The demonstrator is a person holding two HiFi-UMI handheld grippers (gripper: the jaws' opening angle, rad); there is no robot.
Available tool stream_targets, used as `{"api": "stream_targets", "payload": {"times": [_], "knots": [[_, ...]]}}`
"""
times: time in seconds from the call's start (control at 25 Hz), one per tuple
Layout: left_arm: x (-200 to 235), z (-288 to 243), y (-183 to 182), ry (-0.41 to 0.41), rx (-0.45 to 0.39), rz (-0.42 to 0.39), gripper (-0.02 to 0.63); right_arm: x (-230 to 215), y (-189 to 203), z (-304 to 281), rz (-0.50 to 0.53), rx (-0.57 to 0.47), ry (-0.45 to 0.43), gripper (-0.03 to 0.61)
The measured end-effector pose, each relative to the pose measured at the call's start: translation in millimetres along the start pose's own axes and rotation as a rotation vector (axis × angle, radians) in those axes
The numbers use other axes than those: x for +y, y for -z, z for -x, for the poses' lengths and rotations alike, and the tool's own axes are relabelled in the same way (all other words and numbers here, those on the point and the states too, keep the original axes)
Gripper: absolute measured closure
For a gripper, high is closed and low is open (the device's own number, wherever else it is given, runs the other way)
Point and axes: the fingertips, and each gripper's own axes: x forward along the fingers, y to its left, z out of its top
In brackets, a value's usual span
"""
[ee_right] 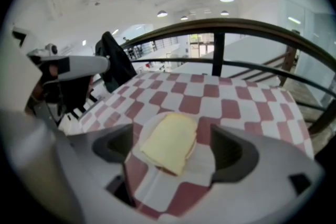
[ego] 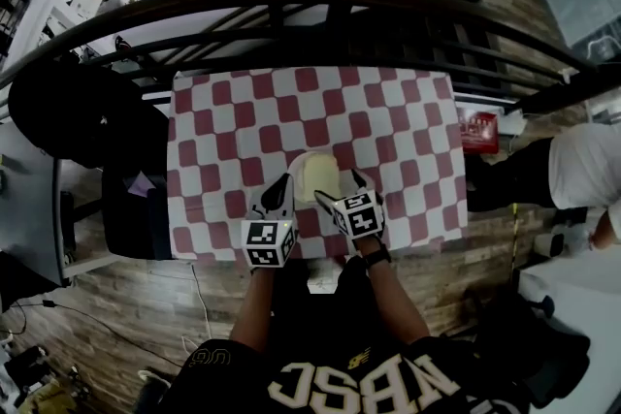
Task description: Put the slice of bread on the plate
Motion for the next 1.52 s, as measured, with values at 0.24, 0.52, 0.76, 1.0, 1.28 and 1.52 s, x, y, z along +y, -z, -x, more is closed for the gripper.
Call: {"api": "stream_targets", "payload": {"times": [0.24, 0.52, 0.76, 1.0, 1.28, 1.52], "knots": [[-16, 4, -49, 0.008, -0.084, -0.041, 0.594, 4, -58, 45, 0.054, -0.148, 0.004, 0.106], [-44, 17, -115, 0.020, -0.208, -0.108, 0.595, -5, -114, 106, 0.089, -0.288, 0.038, 0.206], [-71, 32, -153, 0.019, -0.281, -0.141, 0.595, -11, -154, 167, 0.100, -0.469, 0.048, 0.414], [-100, 50, -193, 0.028, -0.368, -0.191, 0.594, -5, -180, 221, 0.117, -0.628, 0.046, 0.527], [-120, 60, -217, 0.039, -0.419, -0.208, 0.595, 3, -206, 271, 0.112, -0.790, 0.030, 0.565], [-122, 61, -221, 0.009, -0.437, -0.231, 0.595, 9, -214, 291, 0.150, -0.862, 0.089, 0.566]]}}
